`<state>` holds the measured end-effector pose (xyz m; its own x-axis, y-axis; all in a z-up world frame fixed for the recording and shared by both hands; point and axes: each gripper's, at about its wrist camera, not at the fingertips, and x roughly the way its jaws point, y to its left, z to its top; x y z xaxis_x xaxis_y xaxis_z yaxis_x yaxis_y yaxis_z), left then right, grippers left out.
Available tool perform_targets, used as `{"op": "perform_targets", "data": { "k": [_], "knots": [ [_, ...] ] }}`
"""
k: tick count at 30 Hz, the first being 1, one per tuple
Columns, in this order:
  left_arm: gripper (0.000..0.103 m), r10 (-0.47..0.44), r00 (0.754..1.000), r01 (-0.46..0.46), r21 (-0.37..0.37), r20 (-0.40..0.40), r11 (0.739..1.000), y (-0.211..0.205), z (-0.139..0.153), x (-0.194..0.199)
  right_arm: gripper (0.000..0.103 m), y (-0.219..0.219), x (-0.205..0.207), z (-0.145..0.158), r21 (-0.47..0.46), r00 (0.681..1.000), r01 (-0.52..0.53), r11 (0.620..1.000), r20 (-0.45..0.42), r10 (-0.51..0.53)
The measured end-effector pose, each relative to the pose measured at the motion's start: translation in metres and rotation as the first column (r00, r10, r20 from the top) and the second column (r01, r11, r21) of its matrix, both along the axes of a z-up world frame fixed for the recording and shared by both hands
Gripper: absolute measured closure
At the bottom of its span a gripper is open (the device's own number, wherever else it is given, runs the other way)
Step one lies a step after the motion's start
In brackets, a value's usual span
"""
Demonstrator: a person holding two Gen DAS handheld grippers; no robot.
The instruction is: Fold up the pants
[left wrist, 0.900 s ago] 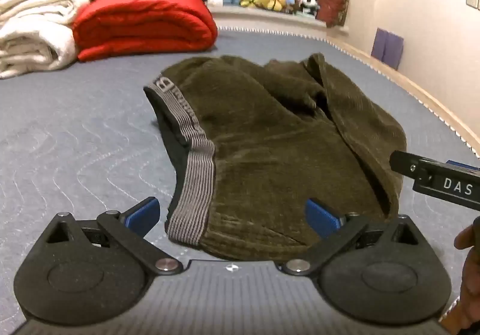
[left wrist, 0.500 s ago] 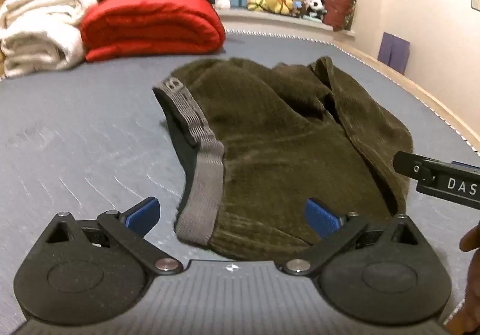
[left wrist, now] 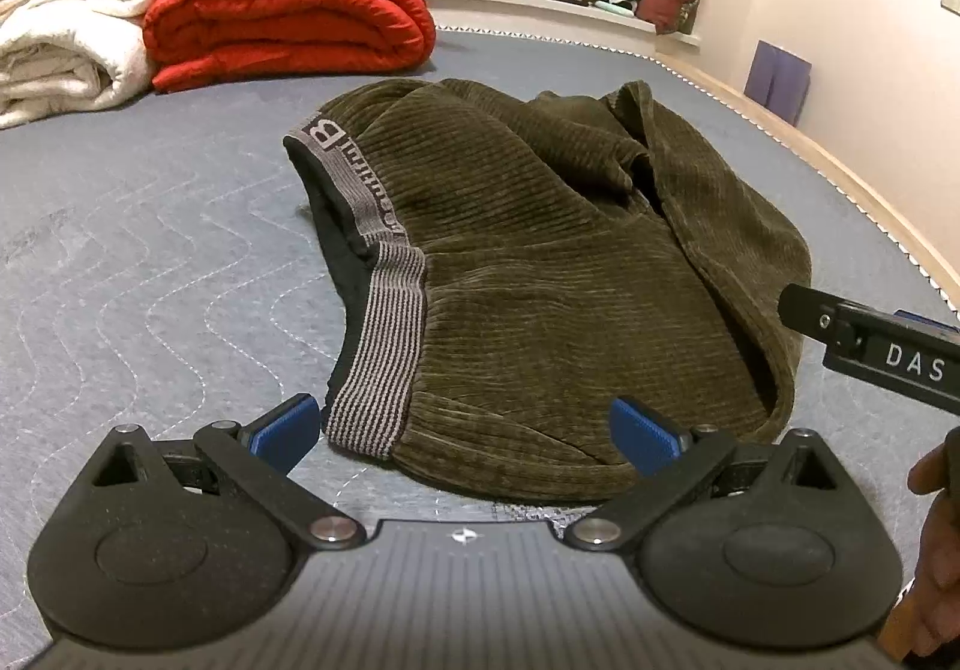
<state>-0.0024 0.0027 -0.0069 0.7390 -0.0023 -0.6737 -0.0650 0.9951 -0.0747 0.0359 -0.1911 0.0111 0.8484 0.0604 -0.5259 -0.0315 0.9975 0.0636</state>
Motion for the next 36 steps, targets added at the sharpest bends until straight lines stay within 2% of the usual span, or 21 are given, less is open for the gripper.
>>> {"op": "perform_targets", "data": {
  "k": [6,36],
  "knots": [
    [0.0,-0.003,1.0,0.002,-0.03,-0.02,1.0,0.0027,0.0005,0.0013,0.001,0.0012,-0.0005,-0.0001,-0.01,1.0,-0.013,1.0,0.003,0.013],
    [0.0,-0.002,0.999,0.002,-0.005,-0.04,1.0,0.002,-0.0053,0.0042,0.001,0.0044,-0.0015,-0.0018,-0.011,1.0,-0.024,1.0,-0.003,0.024]
  ]
}}
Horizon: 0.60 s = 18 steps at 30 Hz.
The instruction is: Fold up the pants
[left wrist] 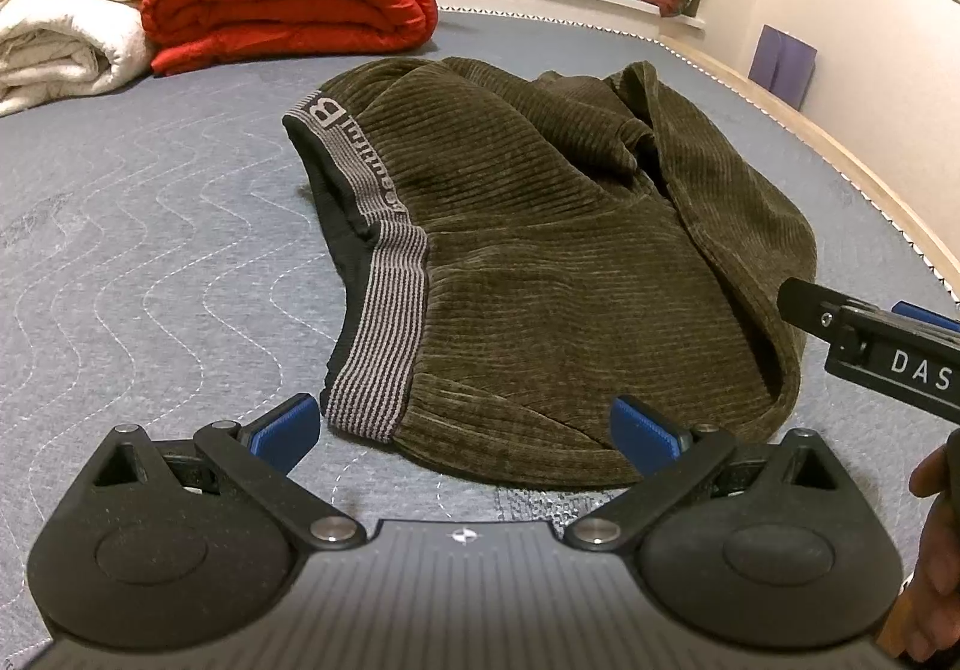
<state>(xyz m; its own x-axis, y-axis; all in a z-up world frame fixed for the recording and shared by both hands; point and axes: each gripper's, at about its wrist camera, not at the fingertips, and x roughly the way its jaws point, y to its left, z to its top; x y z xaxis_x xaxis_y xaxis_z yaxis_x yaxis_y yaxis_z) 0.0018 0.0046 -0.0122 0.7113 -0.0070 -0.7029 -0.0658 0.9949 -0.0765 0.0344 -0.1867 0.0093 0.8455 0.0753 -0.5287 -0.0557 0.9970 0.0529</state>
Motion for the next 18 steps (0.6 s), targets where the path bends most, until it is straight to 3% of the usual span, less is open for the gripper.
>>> {"op": "perform_targets", "data": {
  "k": [18],
  "knots": [
    [0.0,0.001,1.0,-0.001,-0.011,-0.004,1.0,0.0024,-0.0011,-0.0007,0.001,0.0007,0.0,-0.0001,0.001,1.0,-0.005,1.0,-0.001,0.005]
  ]
}}
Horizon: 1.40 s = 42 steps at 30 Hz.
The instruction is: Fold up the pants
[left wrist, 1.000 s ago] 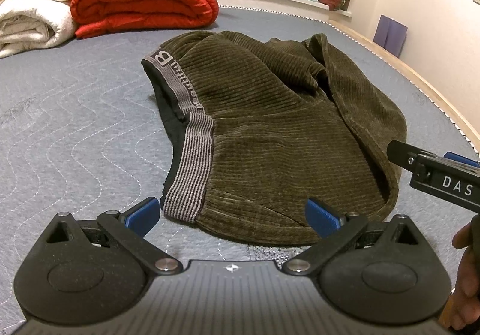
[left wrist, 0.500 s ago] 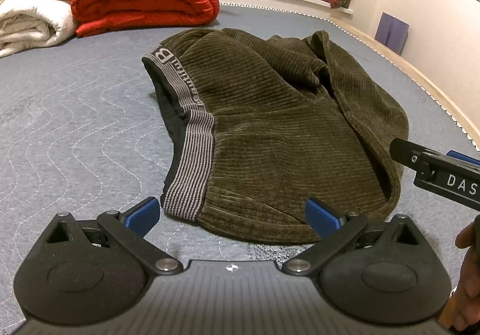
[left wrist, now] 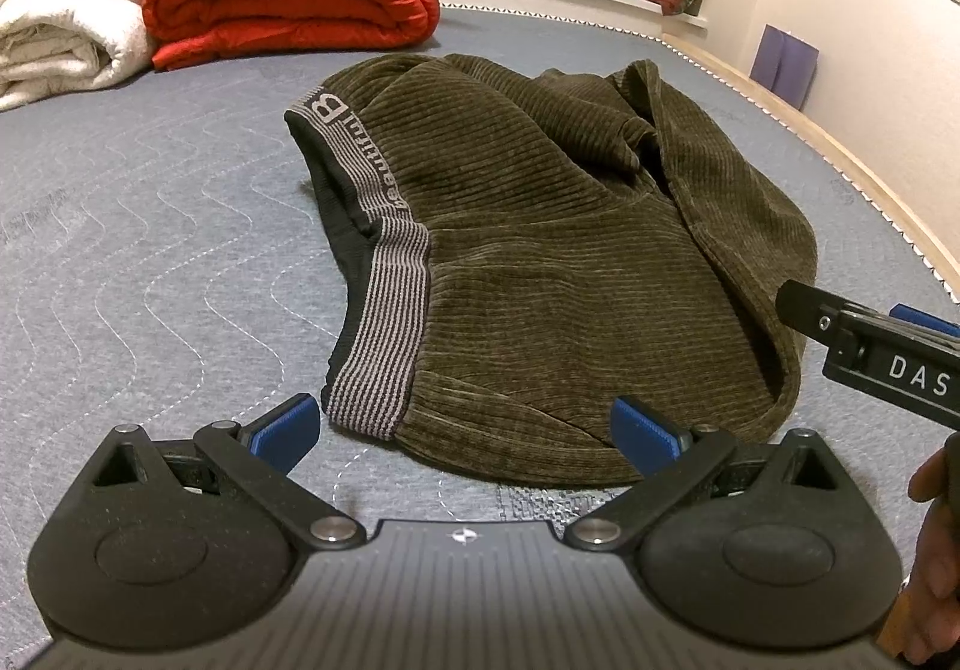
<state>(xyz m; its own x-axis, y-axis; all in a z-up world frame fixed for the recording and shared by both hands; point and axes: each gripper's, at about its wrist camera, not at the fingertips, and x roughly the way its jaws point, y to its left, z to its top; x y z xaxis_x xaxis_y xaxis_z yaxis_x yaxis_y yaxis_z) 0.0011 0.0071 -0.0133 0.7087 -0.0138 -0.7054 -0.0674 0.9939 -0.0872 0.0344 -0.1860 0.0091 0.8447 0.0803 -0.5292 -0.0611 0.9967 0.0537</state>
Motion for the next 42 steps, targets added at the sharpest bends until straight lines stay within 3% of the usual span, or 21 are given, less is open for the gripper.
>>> {"op": "perform_targets", "data": {
  "k": [4,8,10,12,14,15,17,20,21,24,26,29,33,35,38,42],
  "knots": [
    [0.0,0.002,1.0,-0.002,-0.056,0.012,0.998,0.012,0.008,0.002,0.001,0.001,0.0,-0.001,-0.005,1.0,0.003,1.0,0.011,-0.002],
    [0.001,0.029,0.998,-0.022,-0.129,0.056,0.991,0.045,0.033,0.011,0.013,-0.002,0.003,0.001,0.004,0.999,0.025,1.0,0.026,-0.025],
    [0.017,0.016,0.997,-0.009,-0.1,0.077,0.995,0.057,0.046,0.022,0.022,-0.005,0.007,0.0,0.025,0.999,0.046,0.999,0.022,-0.046],
    [0.068,-0.043,0.997,0.051,-0.121,0.071,0.991,0.071,0.053,0.039,0.033,-0.008,0.011,-0.001,0.043,0.998,0.054,0.998,0.015,-0.055],
    [0.09,-0.106,0.991,0.117,-0.142,0.081,0.983,0.081,0.052,0.054,0.038,-0.009,0.014,-0.002,0.051,0.998,0.055,0.997,0.013,-0.056],
    [0.091,-0.11,0.99,0.122,-0.142,0.087,0.982,0.087,0.048,0.059,0.04,-0.011,0.016,-0.004,0.051,0.998,0.059,0.997,0.01,-0.06],
    [0.091,-0.083,0.995,0.093,-0.172,0.063,0.981,0.098,0.03,0.068,0.041,-0.014,0.02,-0.007,0.052,0.997,0.072,0.996,-0.002,-0.072],
    [0.091,-0.05,0.997,0.03,-0.291,-0.062,0.956,0.108,0.002,0.086,0.041,-0.021,0.03,-0.014,0.06,0.993,0.111,0.992,-0.038,-0.108],
    [0.085,-0.058,0.996,0.034,-0.309,-0.069,0.95,0.106,-0.004,0.091,0.041,-0.024,0.034,-0.018,0.061,0.99,0.129,0.99,-0.058,-0.126],
    [0.062,-0.045,0.994,0.017,-0.277,-0.096,0.961,0.099,-0.019,0.108,0.038,-0.033,0.05,-0.031,0.056,0.975,0.191,0.98,-0.126,-0.183],
    [0.053,-0.043,0.991,0.003,-0.297,-0.128,0.955,0.097,-0.03,0.12,0.031,-0.039,0.062,-0.043,0.056,0.958,0.233,0.971,-0.185,-0.219],
    [0.04,-0.044,0.986,-0.012,-0.327,-0.163,0.945,0.097,-0.044,0.131,0.029,-0.047,0.075,-0.061,0.061,0.932,0.279,0.958,-0.259,-0.254],
    [0.036,-0.052,0.981,-0.016,-0.338,-0.19,0.941,0.097,-0.058,0.145,0.027,-0.047,0.087,-0.081,0.061,0.909,0.283,0.957,-0.336,-0.247],
    [0.036,-0.061,0.983,0.0,-0.335,-0.171,0.942,0.096,-0.059,0.144,0.027,-0.042,0.089,-0.082,0.034,0.915,0.268,0.963,-0.322,-0.244],
    [0.034,-0.075,0.988,0.032,-0.3,-0.134,0.954,0.091,-0.06,0.144,0.035,-0.039,0.091,-0.082,0.03,0.921,0.253,0.967,-0.314,-0.232],
    [0.035,-0.089,0.992,0.061,-0.268,-0.092,0.962,0.086,-0.063,0.146,0.061,-0.039,0.092,-0.081,0.026,0.927,0.247,0.969,-0.297,-0.228]
  ]
}}
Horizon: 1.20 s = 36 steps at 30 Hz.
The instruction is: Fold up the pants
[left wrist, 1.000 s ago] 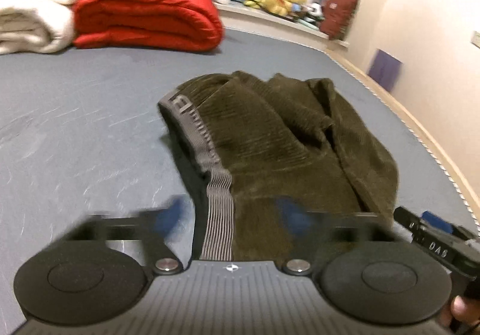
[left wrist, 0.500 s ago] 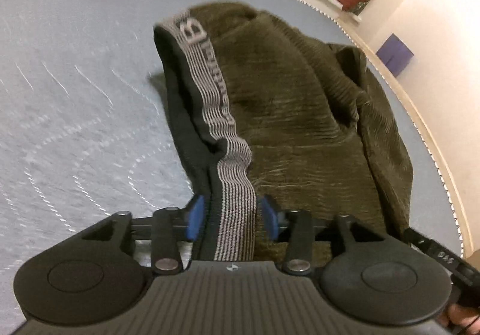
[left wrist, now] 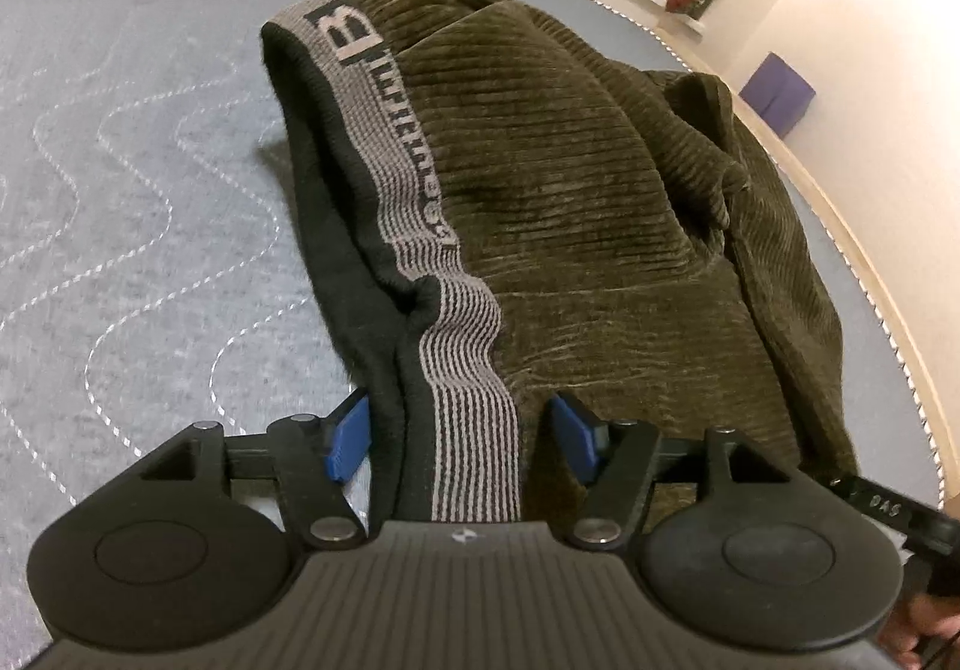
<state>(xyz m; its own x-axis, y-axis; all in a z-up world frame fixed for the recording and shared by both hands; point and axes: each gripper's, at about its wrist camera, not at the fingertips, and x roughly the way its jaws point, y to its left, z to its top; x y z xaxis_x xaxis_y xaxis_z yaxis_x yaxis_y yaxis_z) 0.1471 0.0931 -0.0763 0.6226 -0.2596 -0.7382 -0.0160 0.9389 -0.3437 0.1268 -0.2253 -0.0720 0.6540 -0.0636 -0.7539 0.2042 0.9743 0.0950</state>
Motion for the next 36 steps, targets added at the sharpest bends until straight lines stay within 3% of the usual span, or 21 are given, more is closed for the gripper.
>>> {"op": "perform_targets", "data": {
  "k": [3,6,9,13,18,24,31,33,36],
  "knots": [
    [0.042,-0.01,1.0,0.01,0.011,0.015,1.0,-0.001,0.0,0.001,0.076,0.002,-0.001,0.004,-0.024,1.0,-0.015,1.0,0.007,0.015],
    [0.062,-0.026,1.0,0.025,0.029,0.016,0.999,0.001,0.004,-0.003,0.087,0.003,-0.006,0.008,-0.052,0.999,-0.038,0.998,0.018,0.039],
    [0.075,-0.038,0.998,0.037,0.022,0.047,0.999,0.003,0.018,-0.013,0.09,0.005,-0.014,0.017,-0.073,0.997,-0.062,0.995,0.05,0.066],
    [0.078,-0.055,0.994,0.053,0.017,0.099,0.998,0.009,0.038,-0.036,0.091,0.019,-0.034,0.029,-0.146,0.982,-0.151,0.978,0.095,0.166],
    [0.081,-0.035,0.995,0.034,0.012,0.099,0.999,0.04,0.054,-0.069,0.091,0.061,-0.075,0.041,-0.308,0.901,-0.362,0.88,0.125,0.415],
    [0.082,0.044,0.997,-0.044,-0.016,0.062,0.999,0.099,0.069,-0.115,0.092,0.08,-0.101,0.051,-0.242,0.847,-0.495,0.835,0.08,0.525],
    [0.085,0.119,0.992,-0.119,-0.001,-0.039,0.993,0.167,0.071,-0.169,0.092,0.121,-0.15,0.068,-0.173,0.715,-0.684,0.709,0.033,0.698],
    [0.092,0.14,0.988,-0.139,0.025,-0.065,0.99,0.179,0.069,-0.176,0.092,0.133,-0.164,0.065,-0.184,0.693,-0.709,0.681,-0.003,0.721],
    [0.091,0.195,0.977,-0.186,0.1,-0.088,0.978,0.19,0.068,-0.177,0.091,0.141,-0.168,0.059,-0.179,0.676,-0.73,0.66,-0.05,0.735]
  ]
}}
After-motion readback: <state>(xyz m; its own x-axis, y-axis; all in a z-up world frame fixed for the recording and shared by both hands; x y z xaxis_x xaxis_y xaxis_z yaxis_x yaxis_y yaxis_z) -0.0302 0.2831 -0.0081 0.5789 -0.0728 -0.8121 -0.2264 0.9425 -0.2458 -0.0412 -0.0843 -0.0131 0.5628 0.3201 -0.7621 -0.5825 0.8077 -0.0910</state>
